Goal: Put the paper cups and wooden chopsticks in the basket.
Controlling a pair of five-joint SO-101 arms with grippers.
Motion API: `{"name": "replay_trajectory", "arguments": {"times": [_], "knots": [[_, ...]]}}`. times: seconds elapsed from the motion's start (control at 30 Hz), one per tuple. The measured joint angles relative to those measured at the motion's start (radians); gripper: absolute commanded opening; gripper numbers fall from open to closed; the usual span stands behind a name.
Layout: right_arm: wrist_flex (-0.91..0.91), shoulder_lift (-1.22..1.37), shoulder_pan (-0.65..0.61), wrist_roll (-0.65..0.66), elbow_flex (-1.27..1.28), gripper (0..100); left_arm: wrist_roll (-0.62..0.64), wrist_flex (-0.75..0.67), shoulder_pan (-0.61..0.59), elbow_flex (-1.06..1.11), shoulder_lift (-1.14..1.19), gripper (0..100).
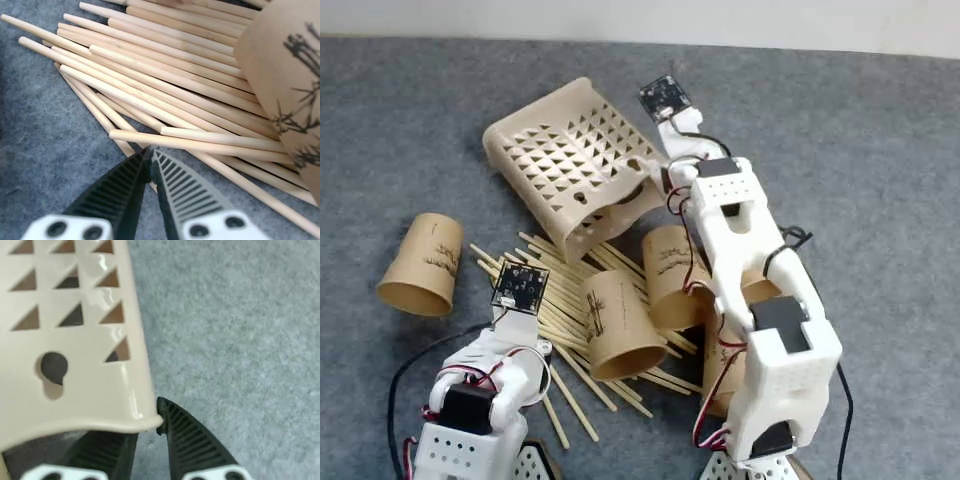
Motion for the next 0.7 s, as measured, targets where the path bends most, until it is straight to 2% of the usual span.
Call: {"name": "replay_trajectory", "arguments": {"times": [0.1,0.37,0.7], "knots": [[-0.002,-0.094,-0.006,-0.003,0.080,0.5,0.000,0.000,0.000,0.000,0.000,1],[0.003,-0.290,-0.002,-0.152,0.166,0.5,0.000,0.000,0.000,0.000,0.000,1],[0.241,-0.359,0.044,-0.341,0.112,0.5,0.000,0.000,0.000,0.000,0.000,1]]}}
